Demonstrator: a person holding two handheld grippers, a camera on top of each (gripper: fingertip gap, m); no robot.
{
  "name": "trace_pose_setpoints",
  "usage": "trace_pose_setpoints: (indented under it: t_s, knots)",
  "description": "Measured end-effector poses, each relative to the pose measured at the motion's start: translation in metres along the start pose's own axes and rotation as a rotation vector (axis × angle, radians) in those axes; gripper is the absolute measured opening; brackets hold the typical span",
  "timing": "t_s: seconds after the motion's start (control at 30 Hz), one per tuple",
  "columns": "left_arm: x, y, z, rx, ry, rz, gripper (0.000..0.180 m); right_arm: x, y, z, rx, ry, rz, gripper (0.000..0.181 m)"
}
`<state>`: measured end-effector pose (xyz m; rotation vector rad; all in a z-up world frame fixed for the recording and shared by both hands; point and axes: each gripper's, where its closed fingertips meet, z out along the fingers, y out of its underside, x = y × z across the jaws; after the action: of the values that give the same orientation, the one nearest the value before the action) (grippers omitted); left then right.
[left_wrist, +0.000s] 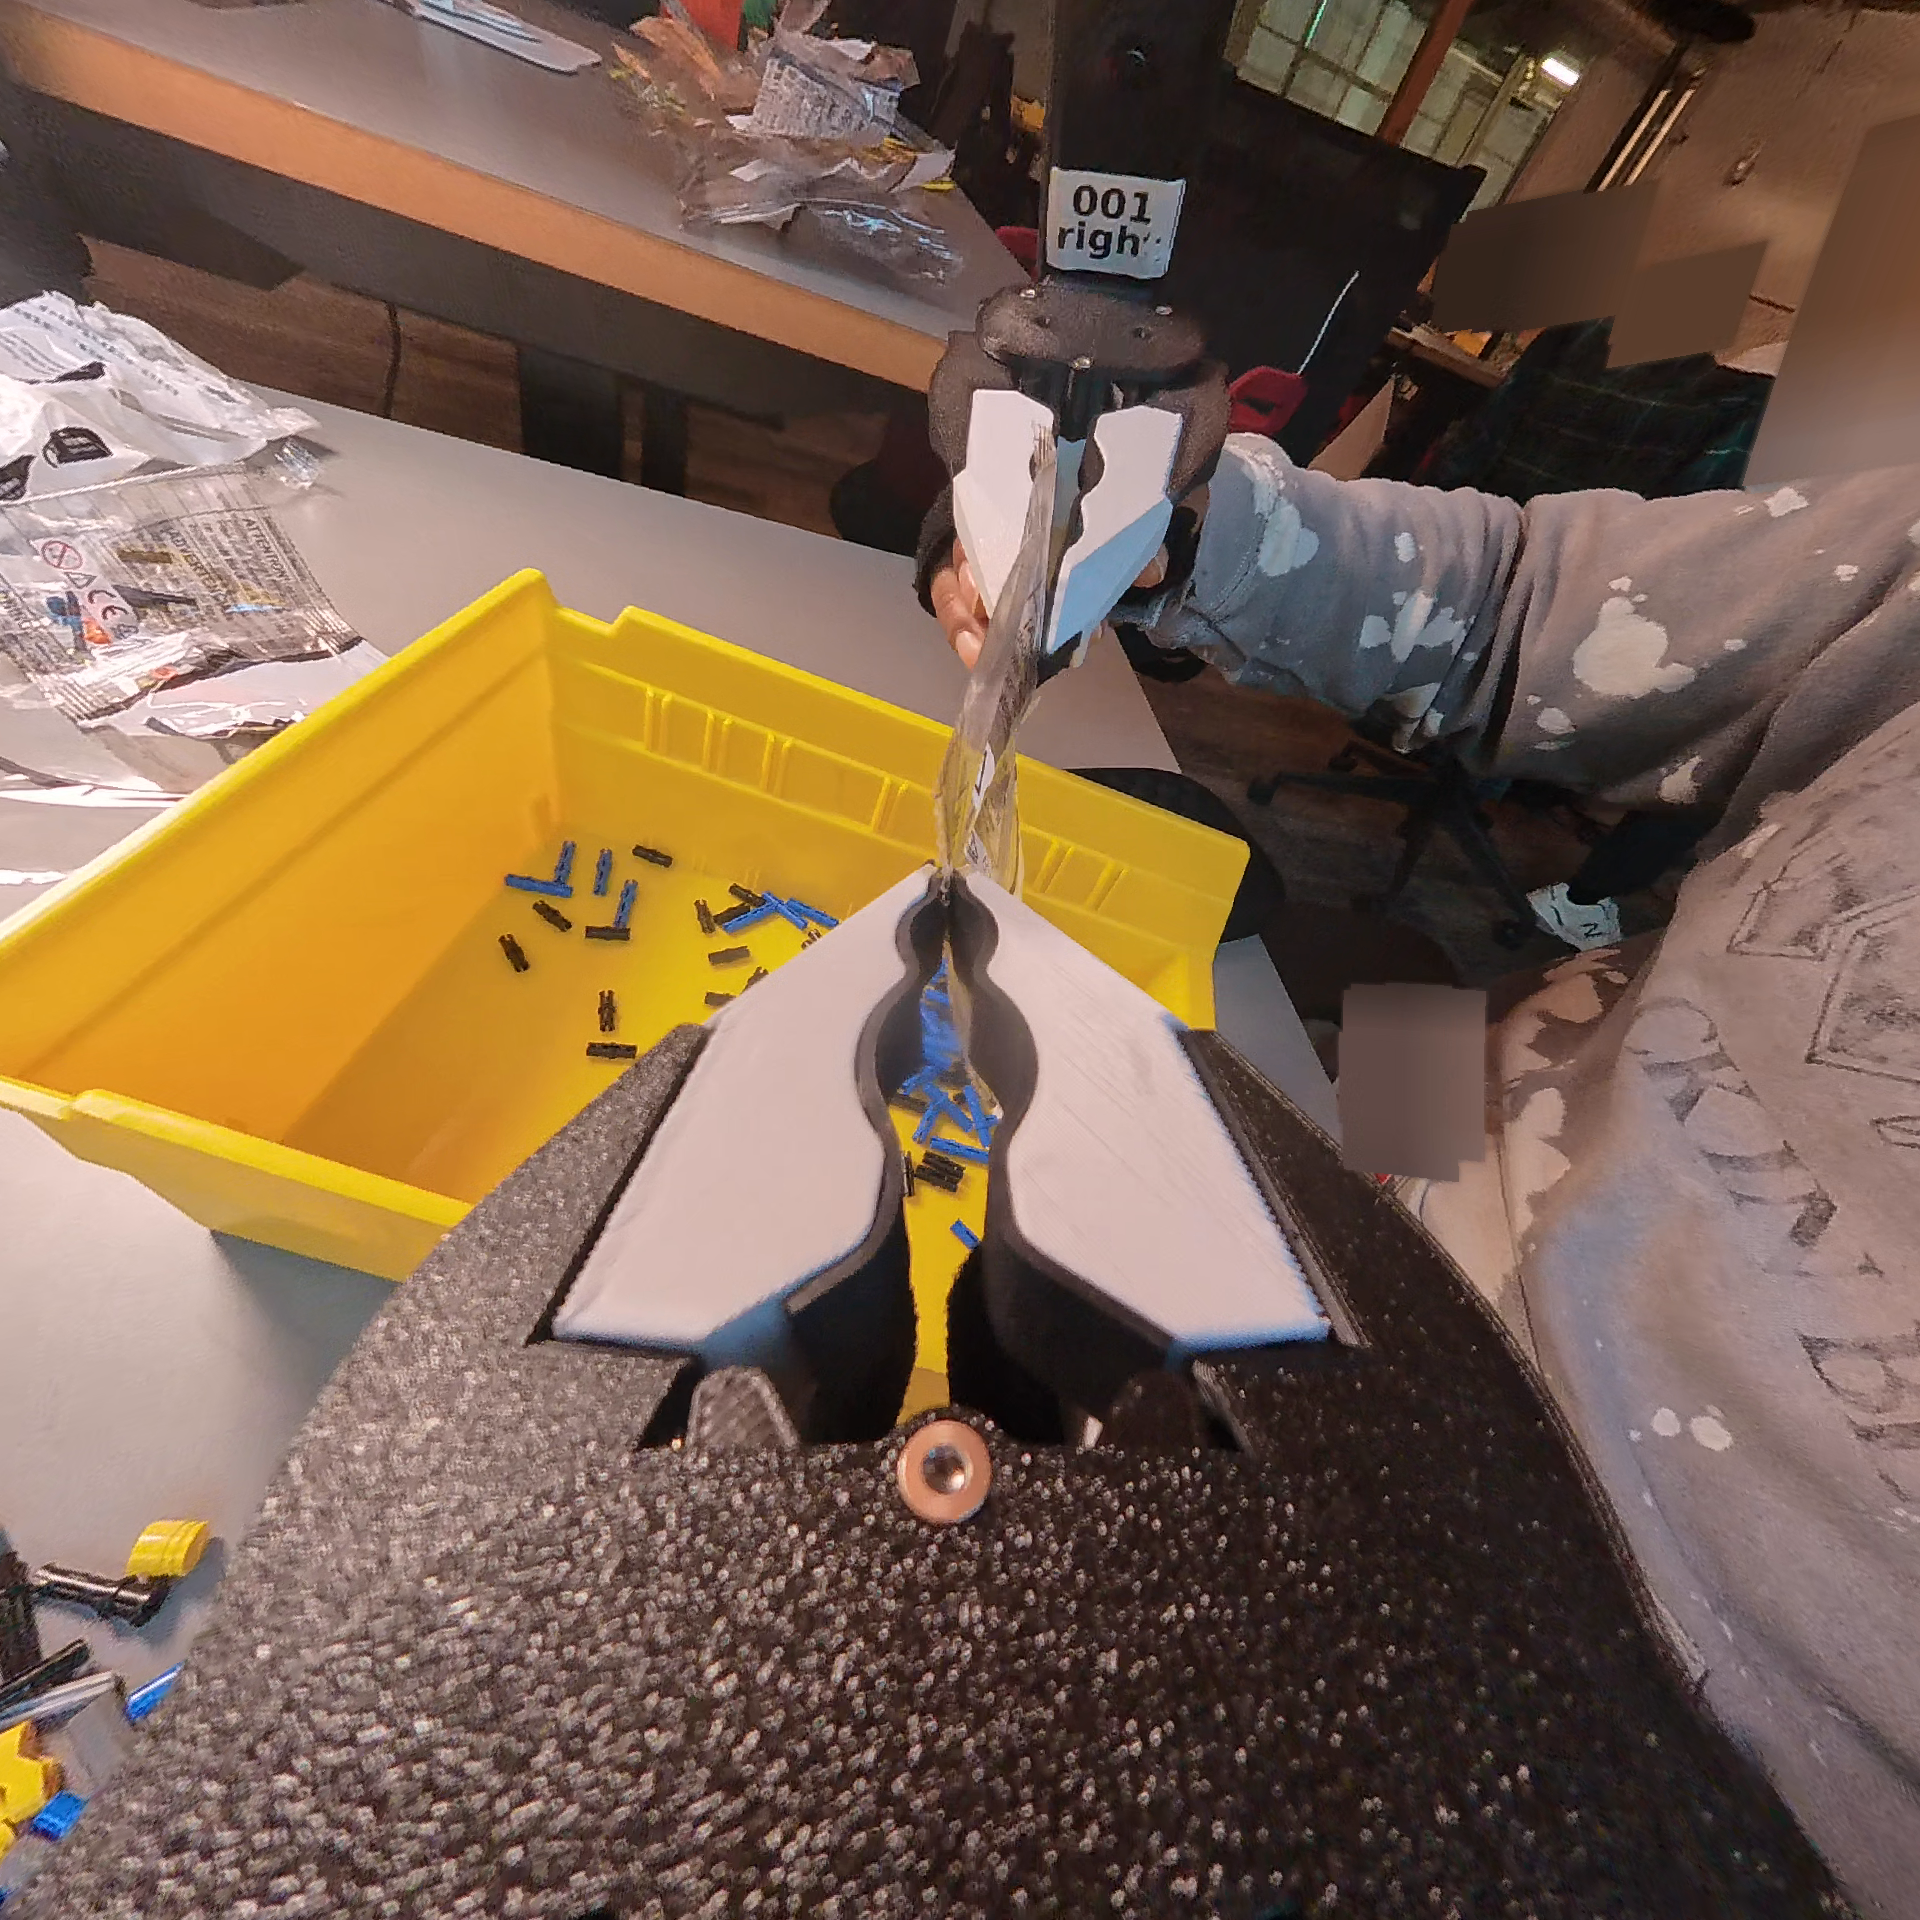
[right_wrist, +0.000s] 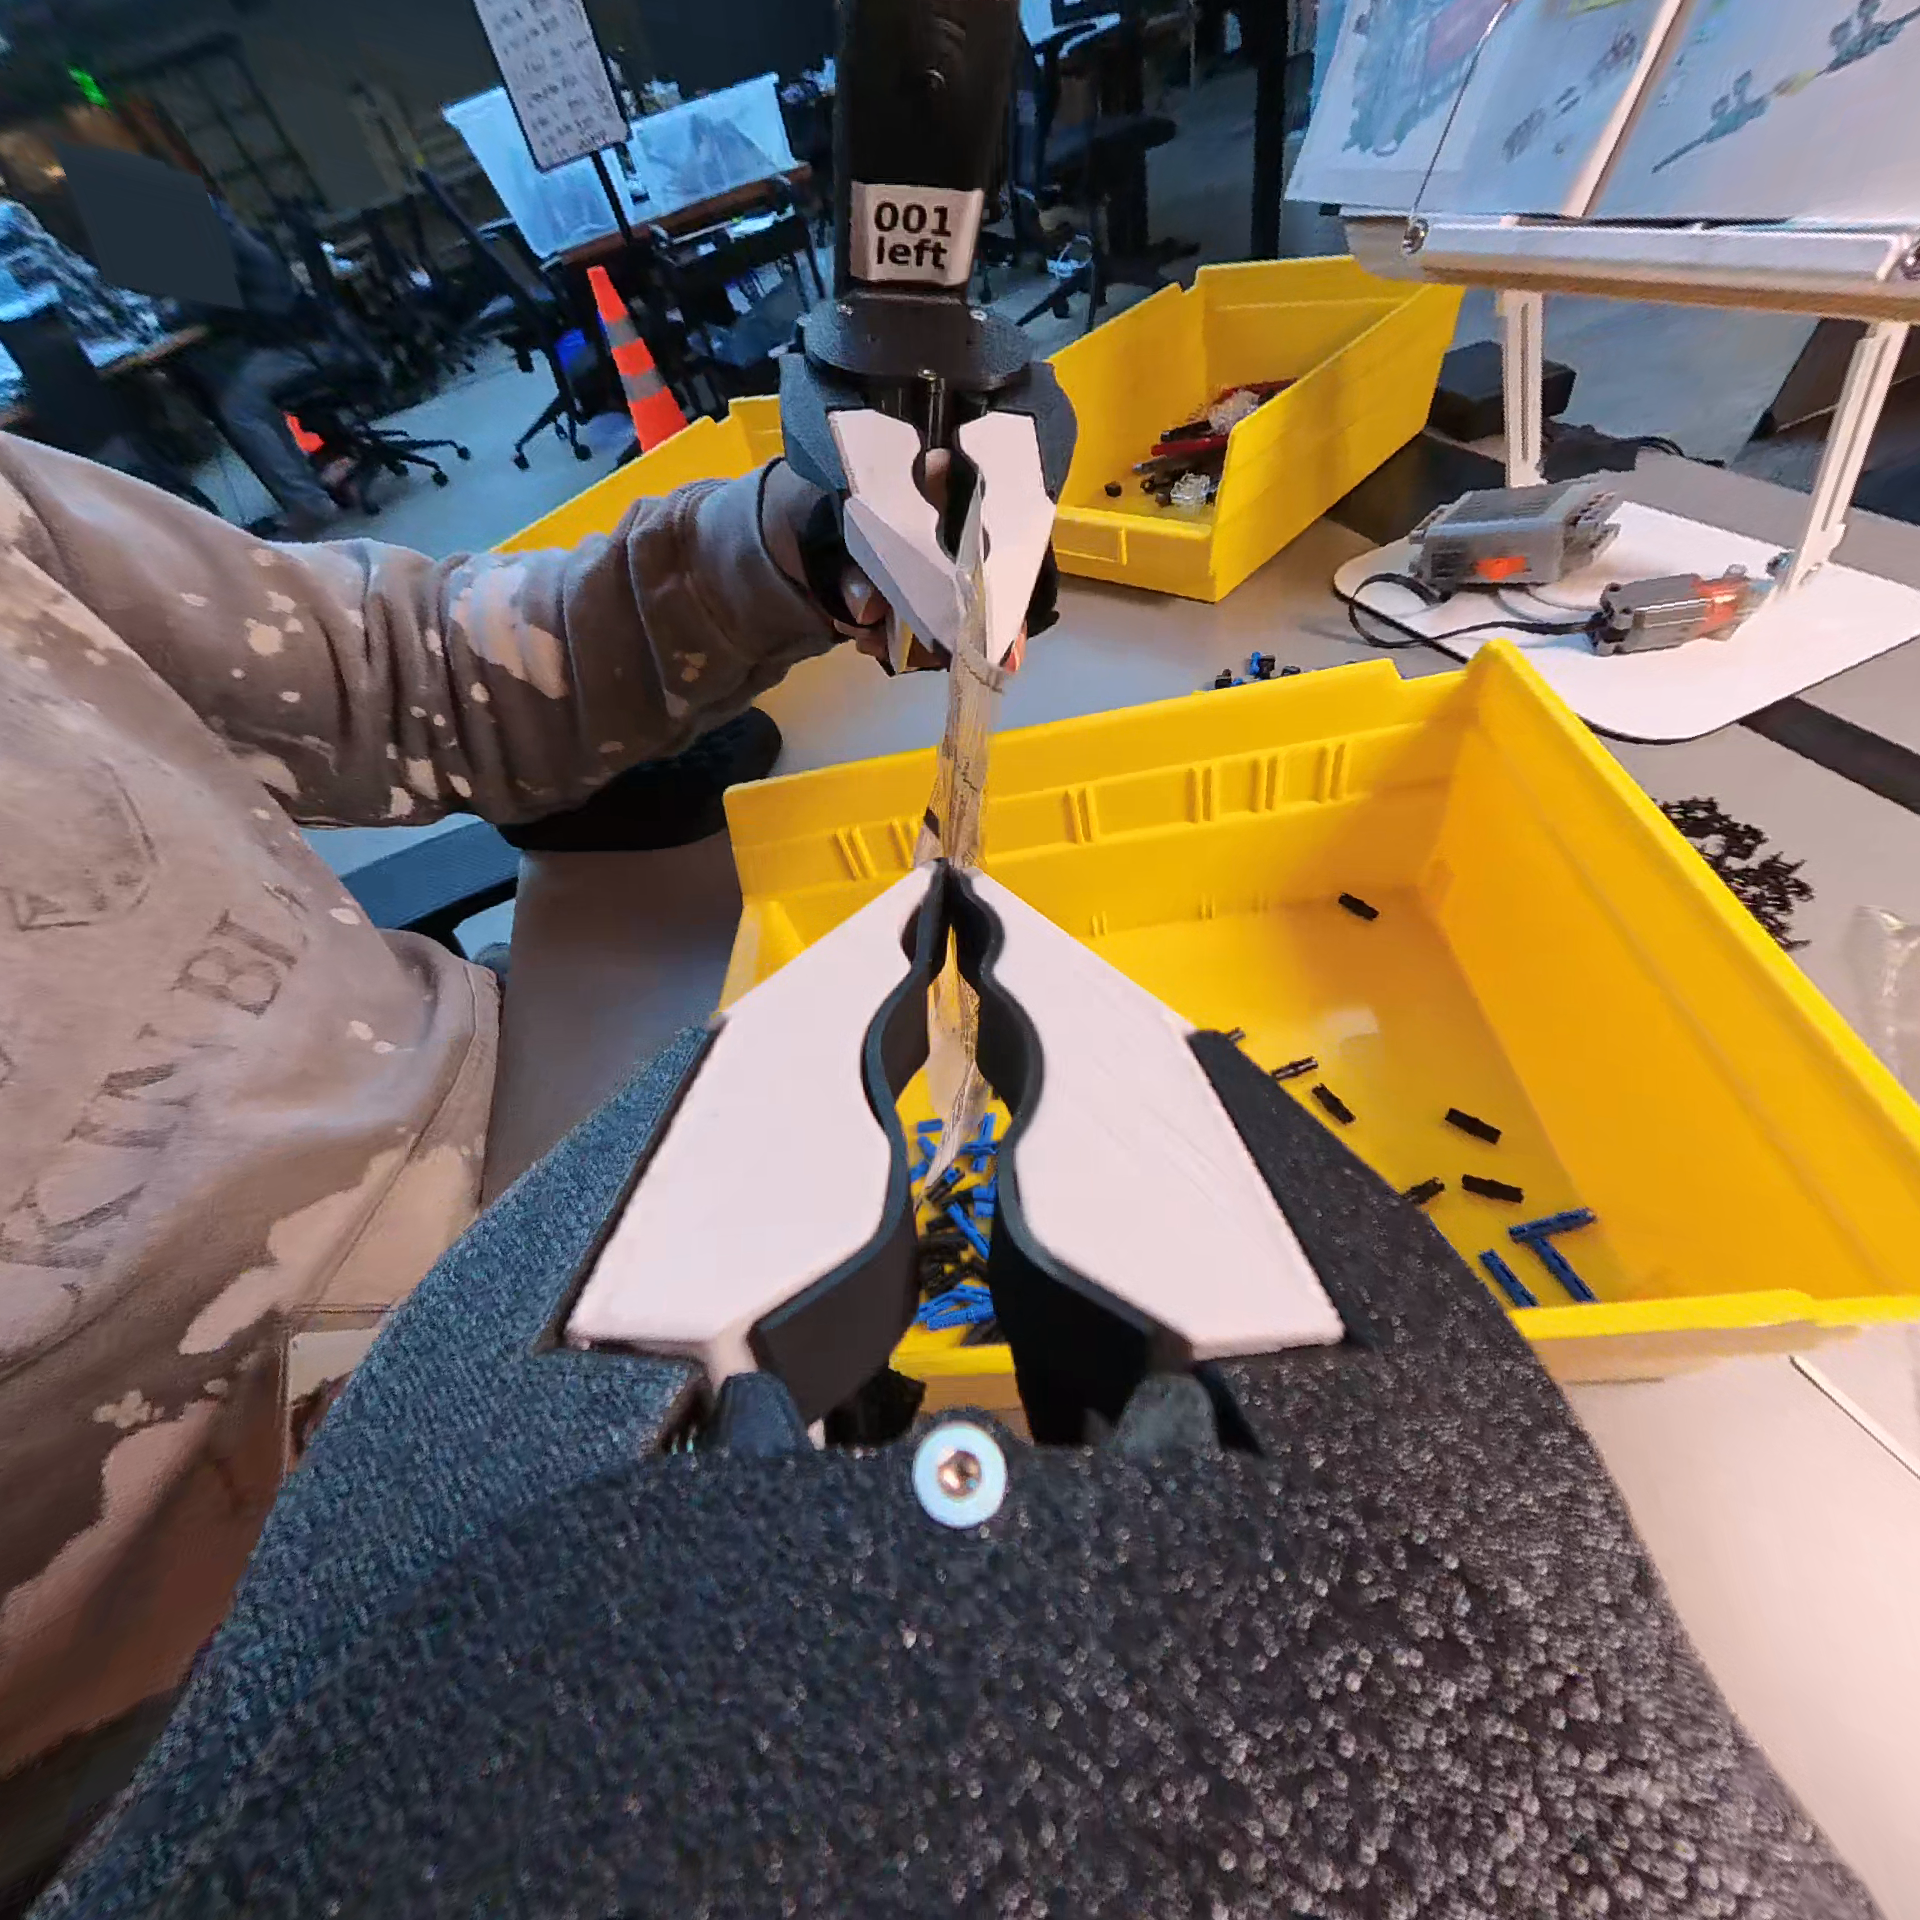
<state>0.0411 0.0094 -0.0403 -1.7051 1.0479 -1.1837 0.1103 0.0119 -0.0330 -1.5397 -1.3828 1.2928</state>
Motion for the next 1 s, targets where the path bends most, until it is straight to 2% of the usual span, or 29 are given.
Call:
trace_pose_setpoints:
  t_s: [0.3, 0.47, 0.63, 0.7, 0.73, 0.77, 0.83, 0.93, 1.0]
  knots:
    - [-0.007, 0.002, 0.001, -0.01, -0.044, 0.012, 0.0, 0.008, 0.006, -0.001, -0.026, 0.052, -0.034, 0.0]
    - [-0.001, -0.002, -0.005, 0.041, -0.029, -0.008, 0.0, 0.0, 0.004, -0.004, 0.004, 0.031, -0.044, 0.001]
    - [0.008, -0.006, -0.016, 0.12, -0.005, -0.03, 0.0, -0.009, 0.006, 0.003, 0.007, 0.037, -0.075, 0.04]
    - [0.013, -0.006, -0.017, 0.139, 0.007, -0.033, 0.0, -0.013, 0.007, 0.009, 0.001, 0.047, -0.107, 0.047]
    - [0.016, -0.005, -0.017, 0.144, 0.011, -0.03, 0.0, -0.014, 0.006, 0.012, 0.001, 0.053, -0.121, 0.039]
    - [0.017, -0.005, -0.017, 0.147, 0.009, -0.026, 0.0, -0.015, 0.003, 0.013, 0.003, 0.056, -0.135, 0.013]
    - [0.019, -0.004, -0.019, 0.164, -0.001, -0.023, 0.0, -0.015, -0.006, 0.011, 0.013, 0.067, -0.17, 0.0]
    - [0.015, -0.006, -0.03, 0.214, -0.071, -0.018, 0.0, -0.005, -0.029, -0.005, 0.028, 0.125, -0.223, 0.0]
    - [0.009, -0.007, -0.041, 0.24, -0.153, 0.002, 0.007, 0.016, -0.051, -0.024, 0.03, 0.22, -0.257, 0.0]
